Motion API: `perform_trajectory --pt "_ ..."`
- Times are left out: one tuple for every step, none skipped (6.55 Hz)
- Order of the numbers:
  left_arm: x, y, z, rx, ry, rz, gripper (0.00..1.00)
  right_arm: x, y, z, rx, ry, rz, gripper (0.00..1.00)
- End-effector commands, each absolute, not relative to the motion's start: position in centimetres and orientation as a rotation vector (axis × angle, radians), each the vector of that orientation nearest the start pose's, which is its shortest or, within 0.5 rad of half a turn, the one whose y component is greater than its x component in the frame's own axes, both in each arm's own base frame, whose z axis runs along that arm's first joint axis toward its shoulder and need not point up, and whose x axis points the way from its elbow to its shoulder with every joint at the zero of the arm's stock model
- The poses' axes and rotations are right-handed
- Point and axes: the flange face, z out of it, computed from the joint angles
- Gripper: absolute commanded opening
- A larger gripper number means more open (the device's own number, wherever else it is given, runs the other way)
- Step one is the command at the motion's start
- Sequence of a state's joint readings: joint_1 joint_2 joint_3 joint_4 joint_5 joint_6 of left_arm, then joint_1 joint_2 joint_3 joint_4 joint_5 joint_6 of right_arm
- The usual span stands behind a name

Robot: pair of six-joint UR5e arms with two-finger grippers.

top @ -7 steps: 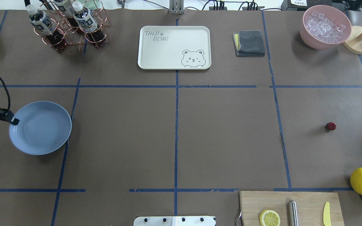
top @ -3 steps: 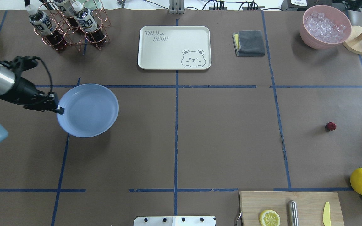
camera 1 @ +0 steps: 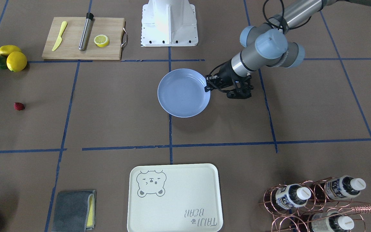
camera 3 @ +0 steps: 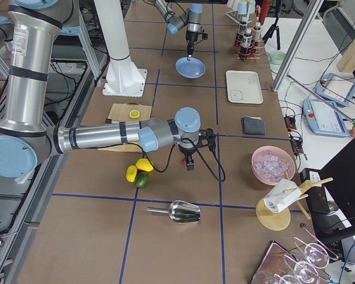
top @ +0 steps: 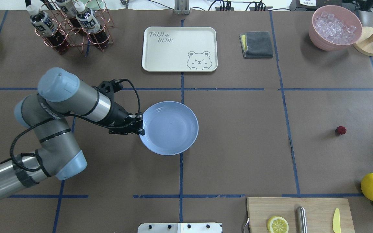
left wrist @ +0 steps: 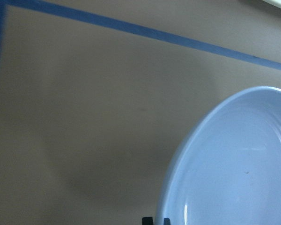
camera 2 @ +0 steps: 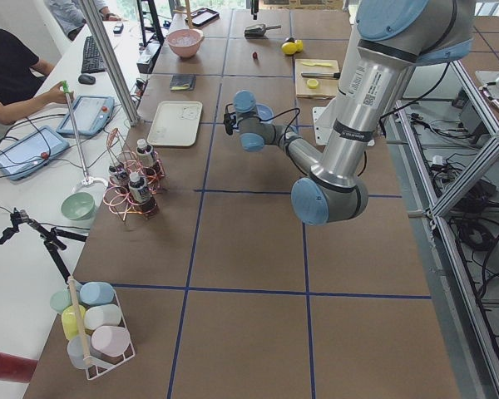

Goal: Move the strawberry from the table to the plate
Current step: 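Slide the light blue plate with the left gripper toward the table center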

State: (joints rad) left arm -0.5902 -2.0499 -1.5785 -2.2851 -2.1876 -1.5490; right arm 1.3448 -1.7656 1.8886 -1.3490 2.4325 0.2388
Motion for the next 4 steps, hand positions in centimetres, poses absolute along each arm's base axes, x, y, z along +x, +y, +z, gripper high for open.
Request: perform_trajectory --pt "53.84 -41.83 28.69 -0.134 1.247 -0.148 0.0 -4.09 -42.47 55.87 0.115 -0.905 -0.142 1.0" --pt "54.27 -41.96 28.95 -0.136 1.241 -0.147 0.0 -4.09 -42.47 55.8 0.117 -0.905 -0.142 1.0" --pt "54.31 -41.98 29.02 -0.136 1.24 -0.146 0.0 -4.09 -42.46 55.79 0.117 -0.905 -0.142 1.0" --pt "54.4 -42.06 29.0 -0.126 1.24 -0.154 0.0 -4.09 -42.48 55.71 0.124 -0.907 -0.146 1.0"
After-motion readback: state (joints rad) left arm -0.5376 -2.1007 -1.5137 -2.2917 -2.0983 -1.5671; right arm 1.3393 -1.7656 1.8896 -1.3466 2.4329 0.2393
